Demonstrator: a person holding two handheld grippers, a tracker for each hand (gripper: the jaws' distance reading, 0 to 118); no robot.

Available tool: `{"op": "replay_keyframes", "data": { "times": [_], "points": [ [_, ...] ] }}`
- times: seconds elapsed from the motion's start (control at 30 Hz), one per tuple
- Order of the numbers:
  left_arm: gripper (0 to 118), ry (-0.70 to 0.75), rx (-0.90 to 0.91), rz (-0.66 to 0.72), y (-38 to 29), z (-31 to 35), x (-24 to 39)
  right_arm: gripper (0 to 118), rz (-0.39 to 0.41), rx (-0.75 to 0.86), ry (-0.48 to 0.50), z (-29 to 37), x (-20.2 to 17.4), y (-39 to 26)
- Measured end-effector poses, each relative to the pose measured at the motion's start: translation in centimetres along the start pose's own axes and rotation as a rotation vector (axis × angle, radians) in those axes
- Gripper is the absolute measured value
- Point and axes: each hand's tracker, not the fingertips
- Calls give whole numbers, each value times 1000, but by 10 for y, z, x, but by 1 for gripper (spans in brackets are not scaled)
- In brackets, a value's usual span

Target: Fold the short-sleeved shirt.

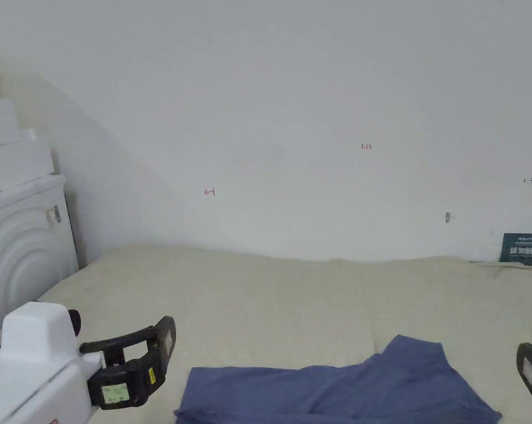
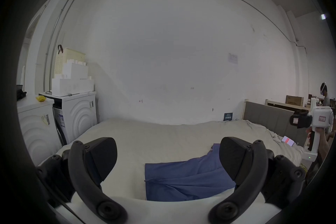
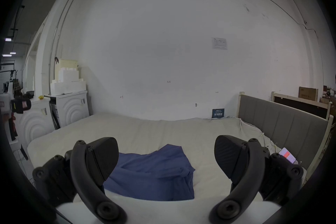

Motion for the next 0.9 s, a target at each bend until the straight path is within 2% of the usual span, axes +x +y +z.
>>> {"op": "replay_keyframes", "data": {
  "times": [0.23,0.3,0.33,0.37,0.4,0.43,0.5,0.57,0.73,0.9],
  "points": [
    [115,-6,-5,28,-4,13,8,108,-52,-30,55,7,-10,-15],
    [111,-2,-4,42,-11,16,12,106,-74,-37,57,11,-10,-25],
    [102,-3,3,56,-16,20,15,101,-89,-32,57,16,-13,-32],
    [81,0,12,70,-22,23,19,87,-120,-24,59,19,-15,-39],
    [42,4,11,81,-27,24,22,58,-136,-20,60,22,-17,-45],
    [23,8,-5,94,-32,22,25,38,-144,-29,57,26,-19,-51],
    [16,-2,-37,115,-44,23,27,11,-149,-56,46,28,-23,-62],
    [0,-7,-72,129,-57,25,32,1,-162,-71,26,32,-26,-74],
    [0,10,-160,60,-76,29,47,1,-213,-121,35,35,-30,-87],
    [0,15,-166,52,-80,26,48,1,-191,-132,31,31,-33,-91]
  ]
}}
